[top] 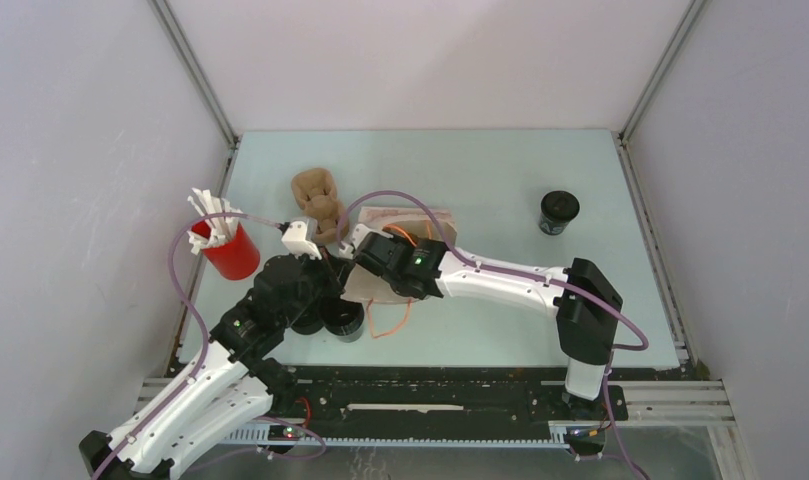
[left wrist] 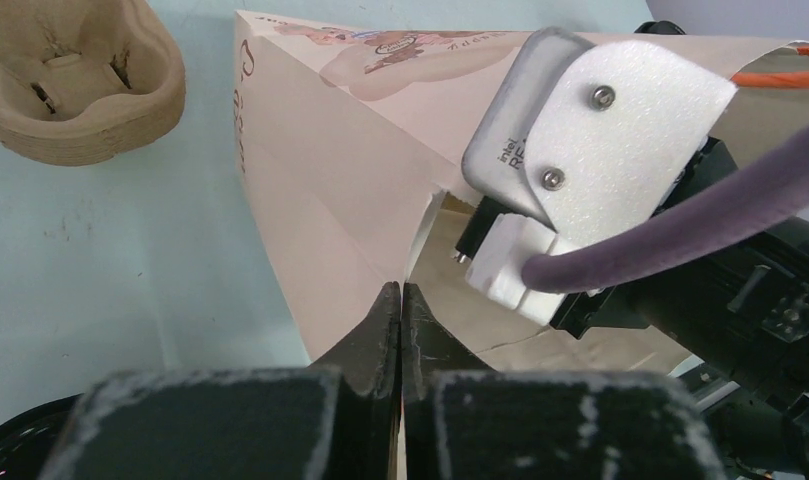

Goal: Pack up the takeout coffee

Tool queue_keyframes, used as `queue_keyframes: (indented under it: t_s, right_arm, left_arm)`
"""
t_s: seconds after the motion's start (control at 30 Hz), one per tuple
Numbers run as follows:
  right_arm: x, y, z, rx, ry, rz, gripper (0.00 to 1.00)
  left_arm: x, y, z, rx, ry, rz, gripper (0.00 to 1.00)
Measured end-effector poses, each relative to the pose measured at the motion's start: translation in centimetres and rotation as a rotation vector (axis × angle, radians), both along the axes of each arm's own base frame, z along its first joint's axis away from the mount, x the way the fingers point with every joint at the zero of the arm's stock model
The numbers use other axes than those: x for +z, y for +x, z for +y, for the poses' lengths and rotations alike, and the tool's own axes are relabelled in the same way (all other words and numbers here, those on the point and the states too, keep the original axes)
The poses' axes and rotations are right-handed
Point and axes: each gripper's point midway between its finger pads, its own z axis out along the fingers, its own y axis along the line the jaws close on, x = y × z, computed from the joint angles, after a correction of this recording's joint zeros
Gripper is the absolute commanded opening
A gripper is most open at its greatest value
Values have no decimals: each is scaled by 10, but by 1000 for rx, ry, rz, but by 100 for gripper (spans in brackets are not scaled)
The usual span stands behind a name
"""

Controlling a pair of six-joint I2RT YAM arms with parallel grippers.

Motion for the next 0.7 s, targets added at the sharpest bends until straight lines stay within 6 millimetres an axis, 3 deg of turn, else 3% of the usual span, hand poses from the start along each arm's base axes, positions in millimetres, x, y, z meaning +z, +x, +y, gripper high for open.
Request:
queue_keyframes:
  t_s: [0.4, 0.6, 0.7]
  right_arm:
    - [17, -22, 7, 14, 19, 46, 3]
    - [26, -38, 2, -38, 106, 158, 7]
    - [26, -37, -4, -80, 140, 191, 9]
  left_arm:
    - [-1, 0, -2, -5, -4, 7, 0]
    - [-1, -1, -3, -11, -13, 12, 0]
    - [-1, -1, -4, -11, -17, 14, 0]
